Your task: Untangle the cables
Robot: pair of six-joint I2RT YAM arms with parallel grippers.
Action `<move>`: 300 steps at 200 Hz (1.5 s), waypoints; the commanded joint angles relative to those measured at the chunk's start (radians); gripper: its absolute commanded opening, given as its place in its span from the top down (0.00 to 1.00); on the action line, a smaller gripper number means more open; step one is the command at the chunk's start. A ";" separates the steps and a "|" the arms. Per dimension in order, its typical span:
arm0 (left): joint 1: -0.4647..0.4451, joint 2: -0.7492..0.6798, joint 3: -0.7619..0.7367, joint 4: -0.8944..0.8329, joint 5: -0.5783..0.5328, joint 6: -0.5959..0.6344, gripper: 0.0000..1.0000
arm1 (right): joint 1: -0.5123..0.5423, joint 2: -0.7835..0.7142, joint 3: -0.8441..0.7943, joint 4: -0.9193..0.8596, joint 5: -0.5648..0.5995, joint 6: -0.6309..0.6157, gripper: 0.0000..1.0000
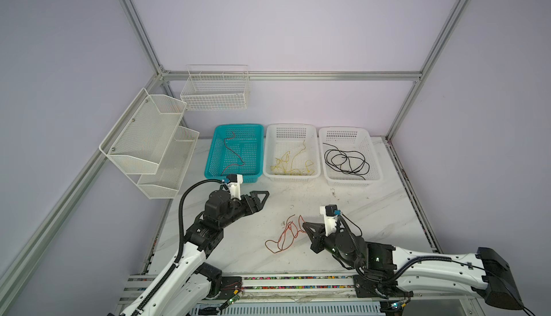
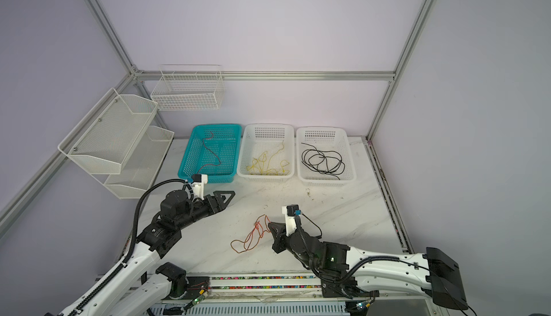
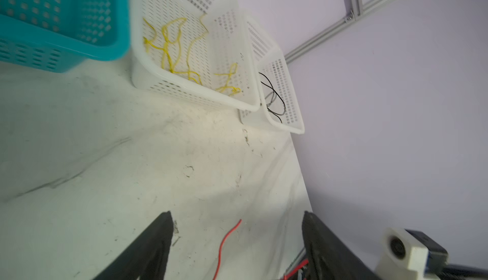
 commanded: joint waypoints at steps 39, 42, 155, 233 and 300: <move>-0.240 0.118 -0.051 0.095 0.098 -0.078 0.22 | -0.004 -0.040 -0.116 0.300 0.031 -0.248 1.00; -0.250 0.122 -0.050 0.101 0.093 -0.079 0.21 | -0.004 -0.033 -0.115 0.306 0.028 -0.256 1.00; -0.322 0.209 -0.097 0.157 0.076 -0.093 0.29 | 0.010 0.038 -0.048 0.337 0.061 -0.423 1.00; -0.325 0.240 -0.084 0.184 0.079 -0.098 0.49 | 0.038 0.068 -0.038 0.362 0.077 -0.455 1.00; -0.328 0.238 -0.081 0.182 0.077 -0.097 0.65 | 0.042 0.087 -0.021 0.326 0.143 -0.449 1.00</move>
